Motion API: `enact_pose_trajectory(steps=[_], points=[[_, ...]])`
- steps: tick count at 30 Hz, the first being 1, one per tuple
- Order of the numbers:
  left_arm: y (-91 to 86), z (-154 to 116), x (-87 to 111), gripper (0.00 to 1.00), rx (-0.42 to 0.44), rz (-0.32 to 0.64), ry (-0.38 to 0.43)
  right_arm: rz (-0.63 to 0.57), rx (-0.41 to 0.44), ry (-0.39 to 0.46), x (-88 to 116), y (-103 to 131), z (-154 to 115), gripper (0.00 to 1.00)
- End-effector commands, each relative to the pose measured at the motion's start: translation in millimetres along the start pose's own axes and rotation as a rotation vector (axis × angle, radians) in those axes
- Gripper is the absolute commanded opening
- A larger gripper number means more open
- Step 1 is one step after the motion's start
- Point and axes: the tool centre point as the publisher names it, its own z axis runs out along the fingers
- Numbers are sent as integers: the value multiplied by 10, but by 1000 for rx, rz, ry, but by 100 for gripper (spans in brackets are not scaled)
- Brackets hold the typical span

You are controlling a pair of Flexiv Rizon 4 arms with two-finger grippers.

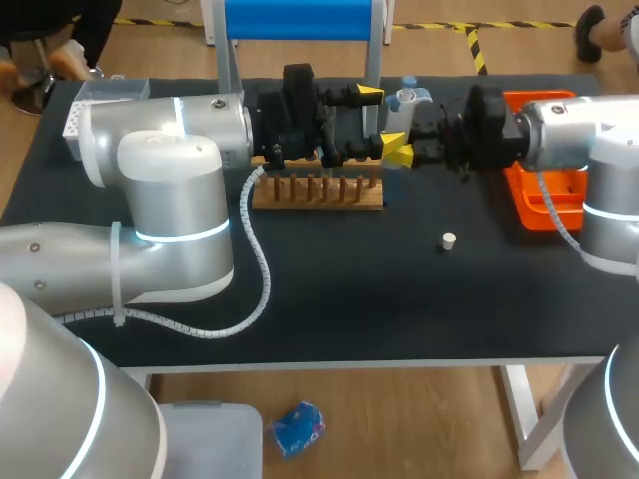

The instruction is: Invert the test tube, pick up the pipette, mount the tip to pipette, aspirate from beaker and dispense into the tube, eject the tip, return the pipette, and cap with the stopper.

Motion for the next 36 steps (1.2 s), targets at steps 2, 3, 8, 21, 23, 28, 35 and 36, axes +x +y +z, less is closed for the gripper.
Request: enact_pose_trajectory(steps=[2,3,8,21,23,28,35,36], points=[[11,13,13,100,4,1,-6,3,-2,-6,-3,-32,61,0],[11,13,13,100,4,1,-6,5,-2,-7,-6,-38,67,0],[11,13,13,100,4,1,-6,9,-2,-8,-32,-50,110,0],[11,13,13,67,4,1,-6,8,-11,-39,-77,-31,95,0],[11,13,13,49,4,1,-6,8,-12,-43,-81,-30,90,0],[11,13,13,0,4,1,-6,9,-17,-46,-87,-26,90,0],[11,13,13,0,4,1,-6,10,-13,-45,-96,-18,88,39],[11,13,13,0,4,1,-6,13,-10,-50,-99,-17,80,100]])
